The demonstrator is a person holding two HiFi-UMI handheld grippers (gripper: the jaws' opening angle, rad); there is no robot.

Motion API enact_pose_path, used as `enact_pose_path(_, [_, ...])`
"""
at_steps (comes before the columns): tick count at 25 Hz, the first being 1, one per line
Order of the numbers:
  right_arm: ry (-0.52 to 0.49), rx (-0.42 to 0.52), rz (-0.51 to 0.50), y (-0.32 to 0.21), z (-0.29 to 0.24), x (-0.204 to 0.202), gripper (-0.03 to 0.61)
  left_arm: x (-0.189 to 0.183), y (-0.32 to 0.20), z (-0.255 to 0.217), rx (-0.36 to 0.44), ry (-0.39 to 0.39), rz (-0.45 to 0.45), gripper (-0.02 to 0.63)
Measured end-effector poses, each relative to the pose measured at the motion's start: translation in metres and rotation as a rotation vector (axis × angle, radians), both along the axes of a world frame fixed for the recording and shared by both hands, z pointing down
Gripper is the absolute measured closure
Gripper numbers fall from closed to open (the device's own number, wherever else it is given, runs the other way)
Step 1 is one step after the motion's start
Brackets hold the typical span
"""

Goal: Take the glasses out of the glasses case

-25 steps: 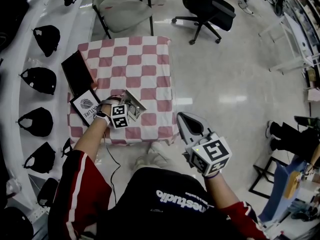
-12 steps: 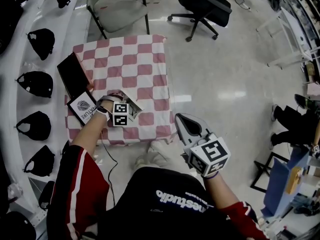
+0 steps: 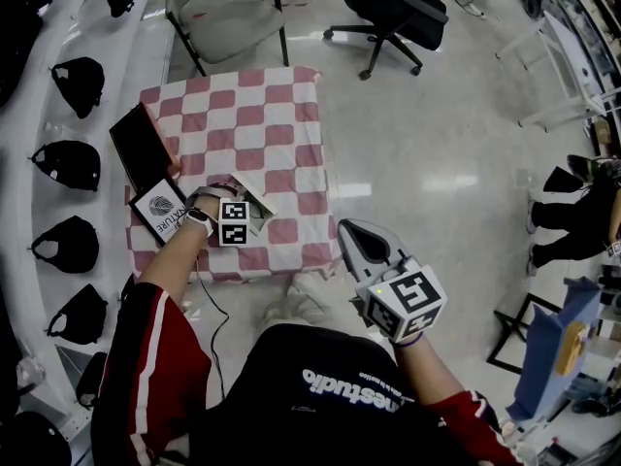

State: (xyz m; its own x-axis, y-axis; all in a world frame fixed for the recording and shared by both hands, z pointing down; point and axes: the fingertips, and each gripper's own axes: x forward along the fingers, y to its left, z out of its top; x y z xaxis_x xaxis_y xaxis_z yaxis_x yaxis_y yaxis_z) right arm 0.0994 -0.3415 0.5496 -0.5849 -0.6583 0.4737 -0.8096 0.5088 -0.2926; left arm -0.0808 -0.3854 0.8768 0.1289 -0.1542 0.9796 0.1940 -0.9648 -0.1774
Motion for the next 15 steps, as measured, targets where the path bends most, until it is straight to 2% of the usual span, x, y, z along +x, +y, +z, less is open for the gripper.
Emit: enact_pose_path(15, [-0.024,0.036,-0.029,0.014,-0.018,-0.009,0.575,0.010,0.008,-0.035,0.098,0.092,-0.046,0.604])
